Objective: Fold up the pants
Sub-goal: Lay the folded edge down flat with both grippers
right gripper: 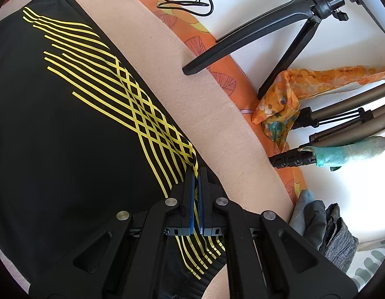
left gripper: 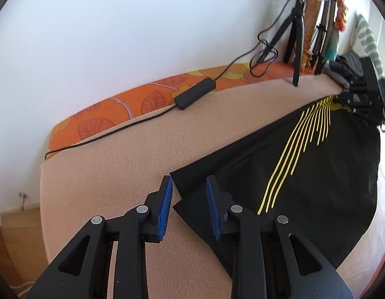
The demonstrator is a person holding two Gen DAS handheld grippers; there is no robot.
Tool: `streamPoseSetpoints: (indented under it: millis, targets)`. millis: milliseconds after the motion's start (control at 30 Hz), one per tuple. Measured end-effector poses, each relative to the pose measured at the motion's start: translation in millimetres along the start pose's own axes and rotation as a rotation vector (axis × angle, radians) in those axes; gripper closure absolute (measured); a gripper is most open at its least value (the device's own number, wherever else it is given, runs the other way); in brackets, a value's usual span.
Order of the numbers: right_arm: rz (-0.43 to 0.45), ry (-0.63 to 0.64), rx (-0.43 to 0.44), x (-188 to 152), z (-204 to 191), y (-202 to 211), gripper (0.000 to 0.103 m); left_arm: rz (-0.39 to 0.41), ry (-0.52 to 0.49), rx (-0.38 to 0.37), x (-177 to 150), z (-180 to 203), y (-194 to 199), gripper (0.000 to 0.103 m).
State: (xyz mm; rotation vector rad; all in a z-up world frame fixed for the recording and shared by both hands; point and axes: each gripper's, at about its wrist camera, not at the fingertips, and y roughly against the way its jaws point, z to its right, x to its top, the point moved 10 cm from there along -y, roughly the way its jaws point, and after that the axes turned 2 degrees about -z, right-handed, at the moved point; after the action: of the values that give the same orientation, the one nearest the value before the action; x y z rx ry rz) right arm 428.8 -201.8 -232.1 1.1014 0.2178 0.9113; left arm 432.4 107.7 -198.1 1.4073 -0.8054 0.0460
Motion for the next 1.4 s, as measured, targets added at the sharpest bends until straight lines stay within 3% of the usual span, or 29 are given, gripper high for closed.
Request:
streamPoseSetpoints:
  millis: [100, 233, 367, 500, 567, 600, 800, 867, 933, 967, 1167, 1200, 1300, 1400]
  targets:
    - [0.0, 0.0, 0.0, 0, -1, -1, 0.101, -0.054, -0.059, 0.058, -9, 2, -14, 0.077]
    - [0.0, 0.003, 0.003, -2, -3, -1, 0.101, -0.03, -0.08, 0.099, -9, 1, -18, 0.077]
    - [0.001, 0.003, 0.004, -2, -3, -1, 0.101, -0.033, -0.101, 0.092, -12, 8, -18, 0.077]
    - [0.004, 0.005, 0.001, -2, -3, -1, 0.101, -0.027, -0.051, 0.049, -16, 4, -14, 0.077]
    - [0.004, 0.002, 0.0, -2, -3, -1, 0.101, -0.02, -0.045, 0.038, -17, 5, -13, 0.086]
    - [0.005, 0.0, 0.0, -2, -3, -1, 0.101, -0.016, -0.052, 0.034, -17, 8, -12, 0.096]
    - [0.004, 0.005, -0.002, -1, -3, -1, 0.101, 0.036, -0.14, 0.085, -15, 21, -4, 0.101]
    - [0.004, 0.007, -0.001, -2, -3, 0, 0.101, 0.043, -0.133, 0.11, -13, 16, -1, 0.097]
    - [0.004, 0.009, -0.003, -2, -3, 0, 0.101, 0.008, -0.1, 0.134, -15, 7, -6, 0.078]
    - [0.004, 0.009, -0.004, -2, -4, 0, 0.101, -0.01, -0.083, 0.139, -17, 3, -9, 0.073]
    - [0.005, 0.013, -0.006, -1, -4, 1, 0.101, -0.001, -0.002, 0.066, -16, -4, -12, 0.065]
    - [0.006, 0.014, -0.008, -1, -4, 1, 0.101, -0.002, 0.004, 0.044, -17, -3, -13, 0.066]
    - [0.006, 0.018, -0.011, 0, -3, 1, 0.101, 0.005, 0.031, -0.042, -17, 5, -13, 0.093]
    - [0.006, 0.016, -0.013, 0, -3, 2, 0.101, 0.014, -0.046, 0.02, -16, 15, -12, 0.096]
